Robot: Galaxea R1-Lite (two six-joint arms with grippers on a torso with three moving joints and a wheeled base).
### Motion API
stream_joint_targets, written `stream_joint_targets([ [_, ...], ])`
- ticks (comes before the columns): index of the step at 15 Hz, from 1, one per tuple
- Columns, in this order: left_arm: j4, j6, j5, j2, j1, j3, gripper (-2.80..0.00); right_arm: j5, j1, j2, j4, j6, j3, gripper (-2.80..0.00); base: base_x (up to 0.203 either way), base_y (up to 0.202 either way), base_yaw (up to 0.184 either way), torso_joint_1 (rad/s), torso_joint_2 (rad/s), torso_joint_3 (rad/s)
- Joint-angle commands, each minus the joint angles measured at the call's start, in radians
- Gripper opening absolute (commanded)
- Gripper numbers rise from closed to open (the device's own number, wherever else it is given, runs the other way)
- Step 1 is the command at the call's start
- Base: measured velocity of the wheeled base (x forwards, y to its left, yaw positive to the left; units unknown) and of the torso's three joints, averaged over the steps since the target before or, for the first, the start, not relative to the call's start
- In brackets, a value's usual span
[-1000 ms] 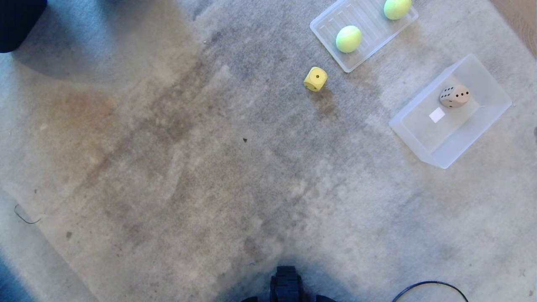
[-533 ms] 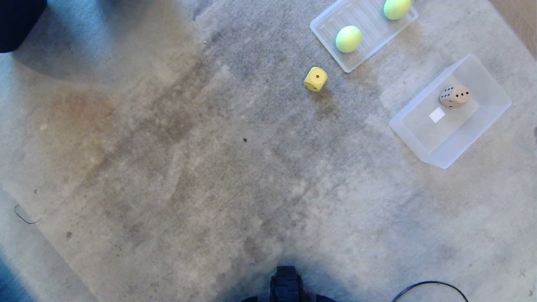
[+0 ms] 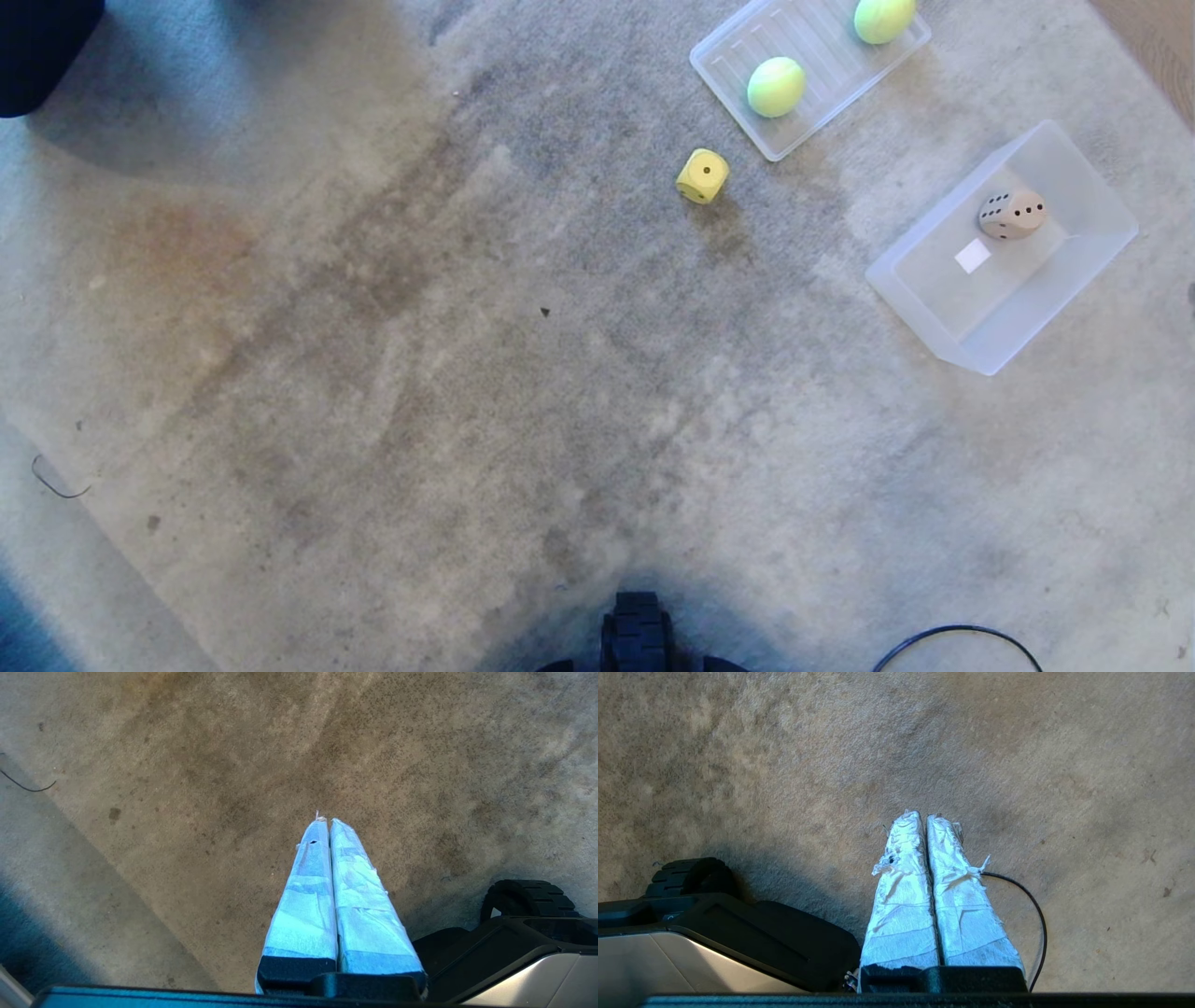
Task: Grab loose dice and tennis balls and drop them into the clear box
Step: Pick up toys out of the box
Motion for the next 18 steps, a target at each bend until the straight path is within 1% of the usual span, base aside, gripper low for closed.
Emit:
stream_joint_targets([
  [1,0.0,0.0,0.0,0.0,0.0,0.0,-2.8,0.0,0.0,0.002,0.001,0.001,0.0,-2.8,0.0,0.0,0.0,0.0,0.0,0.0],
  [3,0.0,-0.007,0.001,0.0,0.0,0.0,-2.8,0.0,0.0,0.002,0.001,0.001,0.0,-2.8,0.0,0.0,0.0,0.001,0.0,0.019],
  [6,0.003,-0.05,0.025,0.0,0.0,0.0,-2.8,0.0,0.0,0.002,0.001,-0.001,0.0,-2.8,0.0,0.0,0.0,0.004,0.0,0.148],
  [7,0.003,-0.052,0.026,0.0,0.0,0.0,-2.8,0.0,0.0,0.002,0.001,-0.001,0.0,-2.8,0.0,0.0,0.0,0.008,0.0,0.196],
  [16,0.002,-0.049,0.026,0.0,0.0,0.0,-2.8,0.0,0.0,0.002,0.001,-0.004,0.0,-2.8,0.0,0.0,0.0,0.003,0.0,0.2],
  [18,0.001,-0.043,0.022,0.0,0.0,0.0,-2.8,0.0,0.0,0.002,0.001,-0.004,0.0,-2.8,0.0,0.0,0.0,0.004,0.0,0.074],
])
